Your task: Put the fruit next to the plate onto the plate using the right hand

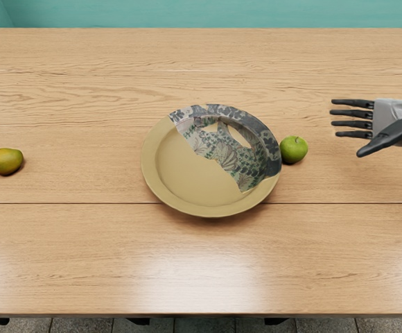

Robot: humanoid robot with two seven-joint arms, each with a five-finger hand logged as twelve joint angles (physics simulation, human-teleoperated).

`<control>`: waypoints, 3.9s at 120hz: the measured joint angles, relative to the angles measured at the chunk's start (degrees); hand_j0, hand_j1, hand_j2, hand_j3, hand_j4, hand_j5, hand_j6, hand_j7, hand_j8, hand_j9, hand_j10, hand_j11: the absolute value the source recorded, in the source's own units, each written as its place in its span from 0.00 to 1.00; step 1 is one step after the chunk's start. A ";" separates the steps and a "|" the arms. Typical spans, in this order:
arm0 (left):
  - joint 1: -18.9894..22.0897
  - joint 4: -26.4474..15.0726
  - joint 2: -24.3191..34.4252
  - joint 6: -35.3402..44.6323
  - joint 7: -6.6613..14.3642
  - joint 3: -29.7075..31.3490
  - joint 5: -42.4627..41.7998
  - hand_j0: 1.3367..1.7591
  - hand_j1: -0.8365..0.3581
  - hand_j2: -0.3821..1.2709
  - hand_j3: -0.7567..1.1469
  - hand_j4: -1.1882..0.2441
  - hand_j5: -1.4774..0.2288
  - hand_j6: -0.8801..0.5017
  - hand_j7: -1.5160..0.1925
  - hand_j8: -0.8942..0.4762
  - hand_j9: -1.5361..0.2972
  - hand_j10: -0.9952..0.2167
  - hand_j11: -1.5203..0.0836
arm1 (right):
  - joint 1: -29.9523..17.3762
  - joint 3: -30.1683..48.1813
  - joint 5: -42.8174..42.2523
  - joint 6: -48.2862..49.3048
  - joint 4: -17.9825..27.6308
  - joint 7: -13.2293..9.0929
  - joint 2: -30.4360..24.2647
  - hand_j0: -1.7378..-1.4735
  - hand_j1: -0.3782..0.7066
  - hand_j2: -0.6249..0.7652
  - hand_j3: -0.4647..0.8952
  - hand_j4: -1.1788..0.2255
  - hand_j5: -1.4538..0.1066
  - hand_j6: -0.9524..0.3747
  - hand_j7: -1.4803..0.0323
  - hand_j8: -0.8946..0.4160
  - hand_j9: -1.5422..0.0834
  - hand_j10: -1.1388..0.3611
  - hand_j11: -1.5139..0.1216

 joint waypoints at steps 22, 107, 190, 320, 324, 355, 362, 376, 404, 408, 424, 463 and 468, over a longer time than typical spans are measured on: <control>0.00 0.00 0.00 0.00 0.00 0.00 0.00 0.76 0.75 0.26 0.40 0.66 0.68 0.46 0.70 0.47 0.67 0.62 0.75 | 2.70 0.18 -2.03 0.01 2.71 -2.04 0.26 0.30 0.07 0.44 0.34 0.81 0.90 0.69 0.95 0.65 0.92 0.73 0.90; 0.00 0.00 0.00 0.00 0.01 0.01 -0.01 0.76 0.75 0.26 0.40 0.66 0.68 0.46 0.70 0.47 0.67 0.62 0.75 | 6.12 4.13 -50.20 -20.73 15.62 -1.75 14.02 0.30 0.07 0.45 0.34 0.81 0.90 0.69 0.95 0.65 0.92 0.73 0.90; 0.00 0.00 0.00 0.00 0.00 0.00 0.00 0.76 0.75 0.26 0.40 0.66 0.68 0.46 0.70 0.47 0.67 0.62 0.75 | 0.97 -3.50 -55.51 -32.04 12.73 11.41 16.04 0.30 0.20 0.43 0.34 0.73 0.80 0.60 0.84 0.56 0.82 0.65 0.80; 0.00 0.00 0.00 0.00 0.00 0.02 0.00 0.76 0.75 0.26 0.40 0.66 0.68 0.46 0.70 0.47 0.67 0.62 0.75 | -3.18 -6.52 -55.94 -42.38 8.20 12.97 19.92 0.30 0.47 0.40 0.34 0.55 0.60 0.41 0.64 0.41 0.63 0.49 0.61; 0.00 0.00 0.00 0.00 0.00 0.02 0.00 0.76 0.75 0.26 0.40 0.66 0.68 0.46 0.70 0.47 0.67 0.62 0.75 | -3.16 -6.68 -55.94 -42.37 7.93 12.96 20.35 0.30 0.47 0.39 0.34 0.54 0.60 0.41 0.63 0.41 0.62 0.49 0.60; 0.00 0.00 0.00 0.00 0.00 0.00 0.00 0.76 0.75 0.26 0.40 0.66 0.68 0.46 0.70 0.47 0.67 0.62 0.75 | -2.84 -7.13 -55.86 -41.91 6.89 12.94 21.58 0.31 0.52 0.40 0.34 0.50 0.53 0.35 0.56 0.42 0.55 0.48 0.53; 0.00 0.00 0.00 0.00 0.00 0.01 0.00 0.76 0.75 0.26 0.40 0.66 0.68 0.46 0.70 0.47 0.67 0.62 0.75 | -2.75 -7.15 -55.76 -41.85 6.84 12.93 21.59 0.31 0.53 0.43 0.34 0.49 0.51 0.34 0.55 0.42 0.54 0.49 0.52; 0.00 0.00 0.00 0.00 0.00 0.00 0.00 0.76 0.75 0.26 0.40 0.66 0.68 0.46 0.70 0.47 0.67 0.62 0.75 | -2.62 -6.97 -55.38 -41.80 6.82 12.92 21.43 0.31 0.54 0.47 0.34 0.47 0.49 0.33 0.53 0.42 0.53 0.48 0.50; 0.00 0.00 0.00 0.00 0.00 0.00 0.00 0.76 0.75 0.26 0.40 0.66 0.68 0.46 0.70 0.47 0.67 0.62 0.75 | -2.35 -6.47 -54.97 -41.67 6.77 12.85 19.78 0.31 0.53 0.52 0.34 0.46 0.48 0.31 0.52 0.39 0.51 0.46 0.49; 0.00 0.00 0.00 0.00 0.00 0.00 0.00 0.76 0.75 0.26 0.40 0.66 0.68 0.46 0.70 0.47 0.67 0.62 0.75 | -2.19 -6.45 -54.89 -41.48 6.80 12.83 19.43 0.31 0.53 0.51 0.34 0.46 0.48 0.31 0.51 0.39 0.51 0.46 0.49; 0.00 0.00 0.00 0.00 0.00 0.00 0.00 0.76 0.75 0.26 0.40 0.66 0.68 0.46 0.70 0.47 0.67 0.62 0.75 | -1.56 -6.03 -54.65 -40.04 7.09 12.78 17.86 0.31 0.52 0.51 0.34 0.44 0.46 0.30 0.50 0.39 0.50 0.46 0.47; 0.00 0.00 0.00 0.00 0.00 0.01 0.00 0.76 0.75 0.26 0.40 0.66 0.68 0.46 0.70 0.47 0.67 0.62 0.75 | 1.63 -4.76 -51.28 -36.92 10.28 12.60 14.16 0.31 0.52 0.50 0.34 0.44 0.45 0.29 0.49 0.39 0.49 0.46 0.46; 0.00 0.00 0.00 0.00 0.00 0.00 0.00 0.76 0.75 0.26 0.40 0.66 0.68 0.46 0.70 0.47 0.67 0.62 0.75 | 2.14 -4.34 -50.56 -35.88 11.02 12.60 13.47 0.31 0.51 0.50 0.34 0.44 0.45 0.29 0.49 0.39 0.49 0.46 0.46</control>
